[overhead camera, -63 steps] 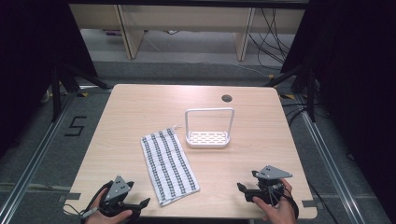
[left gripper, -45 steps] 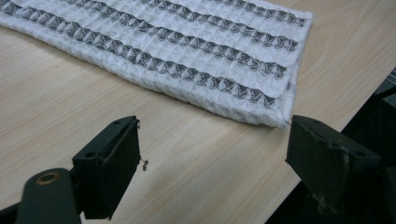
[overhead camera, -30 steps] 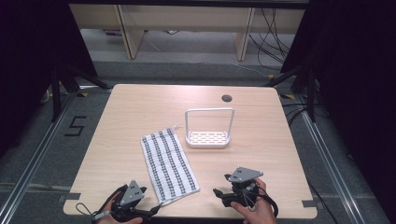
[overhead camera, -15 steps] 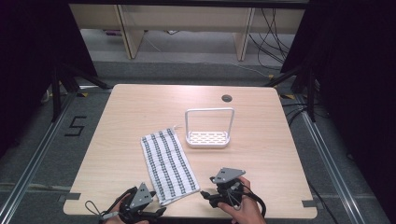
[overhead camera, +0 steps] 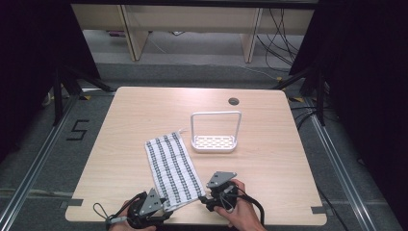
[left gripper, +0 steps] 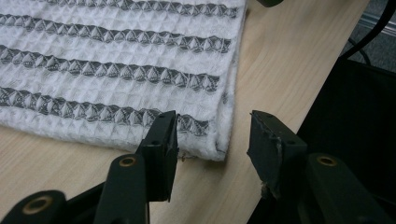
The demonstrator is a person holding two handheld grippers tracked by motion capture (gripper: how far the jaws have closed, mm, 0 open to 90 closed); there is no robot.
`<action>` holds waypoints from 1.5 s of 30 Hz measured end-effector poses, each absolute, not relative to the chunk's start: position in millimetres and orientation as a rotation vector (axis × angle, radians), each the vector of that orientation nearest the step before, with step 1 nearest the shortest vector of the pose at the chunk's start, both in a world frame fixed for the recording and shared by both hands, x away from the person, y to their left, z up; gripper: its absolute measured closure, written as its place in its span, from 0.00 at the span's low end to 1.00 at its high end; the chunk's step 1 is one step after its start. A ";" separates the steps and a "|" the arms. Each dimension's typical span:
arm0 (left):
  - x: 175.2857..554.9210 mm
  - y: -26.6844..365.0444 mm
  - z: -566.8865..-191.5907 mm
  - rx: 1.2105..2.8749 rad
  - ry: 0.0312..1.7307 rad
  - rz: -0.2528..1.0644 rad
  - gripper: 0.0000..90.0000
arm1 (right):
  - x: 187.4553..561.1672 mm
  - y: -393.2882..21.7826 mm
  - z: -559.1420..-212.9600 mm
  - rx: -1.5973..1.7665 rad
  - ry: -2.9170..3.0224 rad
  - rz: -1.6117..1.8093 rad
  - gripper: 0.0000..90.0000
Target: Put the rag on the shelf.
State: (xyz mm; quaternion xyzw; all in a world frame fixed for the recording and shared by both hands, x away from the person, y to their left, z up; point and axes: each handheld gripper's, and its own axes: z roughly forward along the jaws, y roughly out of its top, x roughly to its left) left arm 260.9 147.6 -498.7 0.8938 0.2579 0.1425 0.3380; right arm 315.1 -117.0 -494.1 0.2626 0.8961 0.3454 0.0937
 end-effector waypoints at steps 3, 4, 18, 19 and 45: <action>261.6 147.9 -500.1 2.333 0.688 0.357 0.58 | 316.9 -113.0 -495.7 0.795 2.662 1.008 0.54; 262.0 147.6 -500.5 2.340 0.693 0.362 0.58 | 317.8 -112.0 -496.3 0.784 2.677 0.996 0.55; 265.5 141.5 -506.0 2.383 0.661 0.359 0.70 | 322.4 -101.2 -505.4 0.728 2.698 0.964 0.68; 265.2 141.3 -506.0 2.379 0.661 0.355 0.75 | 322.3 -101.1 -505.9 0.759 2.692 0.968 0.72; 265.0 149.2 -480.9 2.285 0.621 0.377 0.96 | 318.9 -106.3 -479.5 0.751 2.643 1.133 0.96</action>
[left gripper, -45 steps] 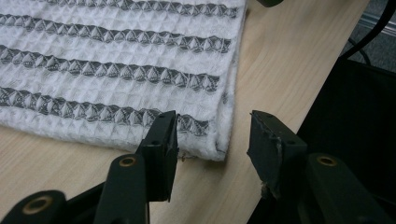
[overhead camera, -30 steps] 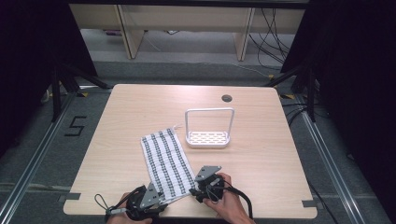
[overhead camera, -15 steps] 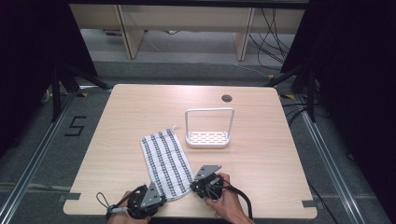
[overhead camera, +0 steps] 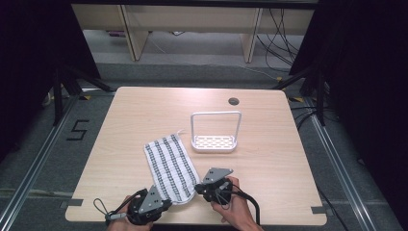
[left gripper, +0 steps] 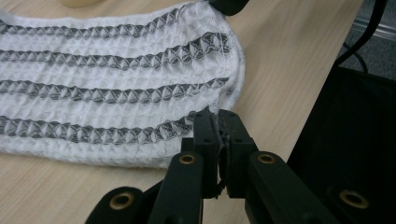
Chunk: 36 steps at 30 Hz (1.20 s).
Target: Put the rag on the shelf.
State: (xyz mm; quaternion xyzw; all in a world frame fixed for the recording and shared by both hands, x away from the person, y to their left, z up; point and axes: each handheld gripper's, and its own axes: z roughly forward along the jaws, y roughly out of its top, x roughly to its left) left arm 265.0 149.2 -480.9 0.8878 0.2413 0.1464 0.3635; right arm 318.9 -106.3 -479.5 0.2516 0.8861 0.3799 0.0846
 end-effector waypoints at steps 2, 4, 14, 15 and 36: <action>264.8 151.6 -475.6 2.252 0.645 0.367 0.96 | 318.3 -108.2 -474.2 0.741 2.634 1.154 0.96; 265.2 152.5 -468.4 2.233 0.637 0.365 0.96 | 317.5 -110.3 -468.5 0.753 2.629 1.174 0.96; 270.7 161.5 -417.9 2.142 0.628 0.415 0.96 | 320.4 -111.6 -424.8 0.717 2.556 1.324 0.96; 270.7 161.5 -417.9 2.142 0.628 0.415 0.96 | 320.4 -111.6 -424.8 0.717 2.556 1.324 0.96; 297.3 147.8 -301.1 1.974 0.506 0.422 0.96 | 320.0 -136.4 -304.3 0.654 2.374 1.484 0.97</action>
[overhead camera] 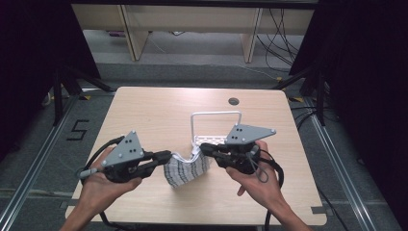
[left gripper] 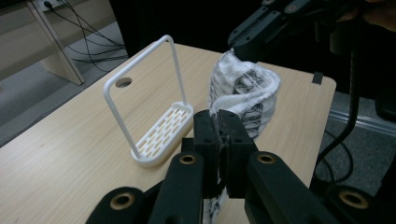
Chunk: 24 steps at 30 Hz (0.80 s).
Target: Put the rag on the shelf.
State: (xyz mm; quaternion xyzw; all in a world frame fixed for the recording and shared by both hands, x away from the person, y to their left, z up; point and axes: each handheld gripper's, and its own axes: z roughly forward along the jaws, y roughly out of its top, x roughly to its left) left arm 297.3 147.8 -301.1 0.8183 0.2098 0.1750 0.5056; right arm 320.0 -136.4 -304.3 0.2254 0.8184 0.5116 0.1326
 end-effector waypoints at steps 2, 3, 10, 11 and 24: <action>302.1 144.8 -296.1 1.977 0.509 0.416 0.96 | 317.6 -143.7 -294.2 0.664 2.355 1.480 0.97; 304.7 143.3 -294.2 1.974 0.508 0.407 0.96 | 317.6 -143.7 -294.2 0.664 2.355 1.480 0.97; 321.6 131.4 -285.0 1.956 0.505 0.384 0.96 | 320.3 -166.0 -284.9 0.750 2.296 1.495 0.97; 324.0 129.4 -283.7 1.952 0.503 0.382 0.96 | 322.3 -169.3 -284.2 0.739 2.286 1.498 0.97; 355.4 103.2 -265.5 1.947 0.502 0.399 0.96 | 343.1 -192.5 -271.3 0.830 2.208 1.485 0.97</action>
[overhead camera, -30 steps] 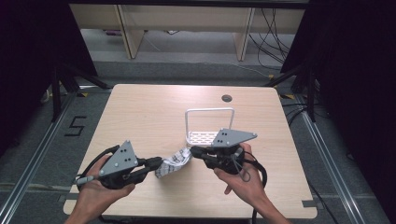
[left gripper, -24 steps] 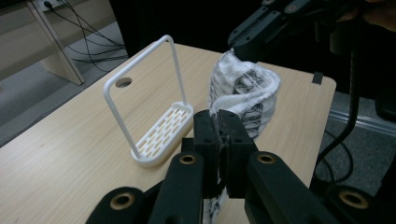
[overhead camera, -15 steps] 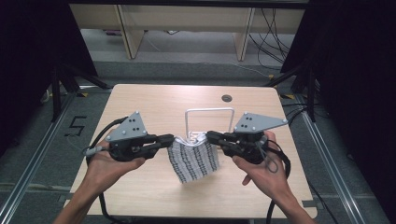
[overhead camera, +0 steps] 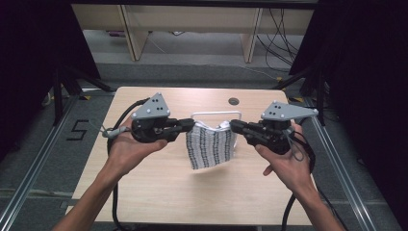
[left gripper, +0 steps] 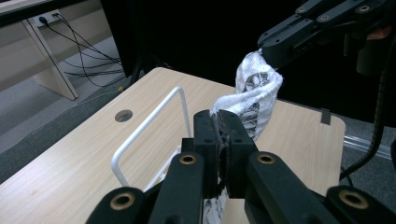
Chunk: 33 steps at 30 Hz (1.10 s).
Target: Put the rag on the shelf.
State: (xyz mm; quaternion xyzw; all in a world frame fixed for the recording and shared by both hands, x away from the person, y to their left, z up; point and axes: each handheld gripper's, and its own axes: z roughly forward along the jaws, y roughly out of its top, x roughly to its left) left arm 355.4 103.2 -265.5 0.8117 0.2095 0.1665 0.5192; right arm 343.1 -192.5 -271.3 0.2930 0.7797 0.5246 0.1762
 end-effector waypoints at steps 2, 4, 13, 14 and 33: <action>360.6 99.5 -264.1 1.947 0.507 0.409 0.96 | 347.4 -194.2 -269.4 0.841 2.207 1.472 0.97; 368.2 94.7 -262.4 1.949 0.512 0.427 0.96 | 351.8 -196.0 -267.9 0.847 2.199 1.457 0.97; 391.2 88.3 -256.9 1.935 0.546 0.439 0.96 | 370.2 -198.5 -262.8 0.888 2.175 1.477 0.97; 393.7 87.7 -255.6 1.934 0.551 0.443 0.96 | 372.6 -198.4 -261.8 0.898 2.169 1.478 0.97; 459.4 66.6 -243.9 1.925 0.686 0.510 0.96 | 428.5 -199.7 -256.3 1.025 2.105 1.481 0.97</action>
